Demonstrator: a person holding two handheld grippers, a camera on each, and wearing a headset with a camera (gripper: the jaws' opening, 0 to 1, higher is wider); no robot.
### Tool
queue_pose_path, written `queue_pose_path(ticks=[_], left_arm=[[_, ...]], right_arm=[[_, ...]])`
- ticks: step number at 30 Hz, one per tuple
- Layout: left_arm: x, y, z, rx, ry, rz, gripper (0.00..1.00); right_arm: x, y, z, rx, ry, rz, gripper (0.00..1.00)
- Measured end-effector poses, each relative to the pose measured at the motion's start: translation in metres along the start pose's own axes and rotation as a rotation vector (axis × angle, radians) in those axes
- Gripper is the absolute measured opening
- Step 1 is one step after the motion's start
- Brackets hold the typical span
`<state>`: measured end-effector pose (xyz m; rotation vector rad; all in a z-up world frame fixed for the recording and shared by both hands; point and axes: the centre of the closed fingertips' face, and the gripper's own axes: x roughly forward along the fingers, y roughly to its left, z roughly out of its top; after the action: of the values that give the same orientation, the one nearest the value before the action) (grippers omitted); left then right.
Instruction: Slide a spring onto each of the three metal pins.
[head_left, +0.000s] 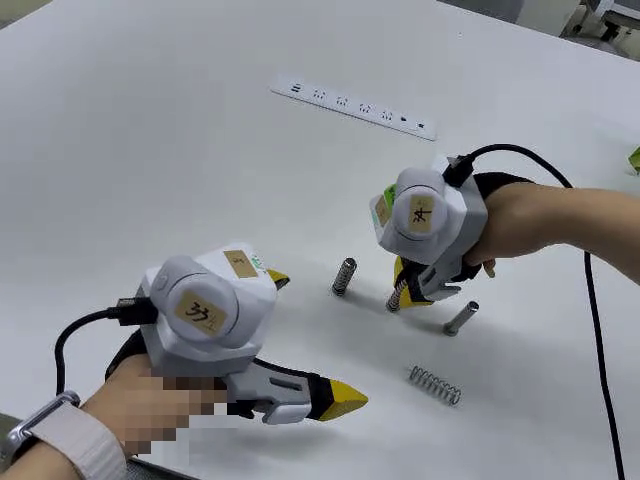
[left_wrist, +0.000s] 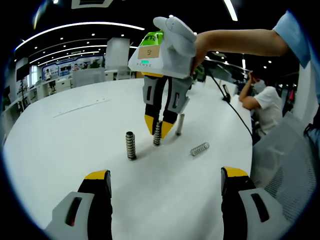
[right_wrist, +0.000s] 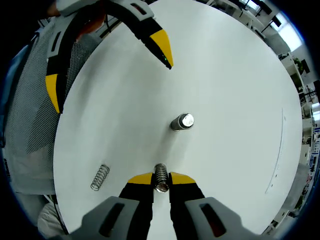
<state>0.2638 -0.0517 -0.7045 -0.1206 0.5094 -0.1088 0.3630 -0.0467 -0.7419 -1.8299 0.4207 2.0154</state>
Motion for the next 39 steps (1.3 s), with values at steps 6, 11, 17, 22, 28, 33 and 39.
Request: queue_pose_path(ticks=[6,11,17,22,28,33,39], left_arm=[[0.000,-0.001,0.000,0.005,0.003,-0.005,0.92],[0.000,-0.002,0.000,0.005,0.004,-0.007,0.92],[0.000,-0.003,0.002,-0.005,-0.014,-0.008,0.94],[0.001,-0.004,0.002,-0.009,-0.019,-0.010,0.94],[0.002,-0.008,0.000,-0.001,-0.012,-0.022,0.94],[0.002,-0.010,0.000,0.001,-0.012,-0.026,0.95],[0.003,-0.010,0.001,0.001,-0.012,-0.028,0.95]], right_arm=[[-0.001,0.002,0.003,0.006,-0.022,0.007,0.20],[-0.004,0.002,0.006,0.025,-0.056,0.005,0.34],[-0.012,0.004,0.009,0.056,-0.110,-0.013,0.50],[-0.020,0.006,0.011,0.072,-0.152,-0.036,0.64],[-0.031,0.009,0.007,0.138,-0.197,-0.065,0.80],[-0.040,0.013,0.007,0.189,-0.251,-0.102,0.88],[-0.047,0.022,-0.002,0.245,-0.285,-0.129,0.97]])
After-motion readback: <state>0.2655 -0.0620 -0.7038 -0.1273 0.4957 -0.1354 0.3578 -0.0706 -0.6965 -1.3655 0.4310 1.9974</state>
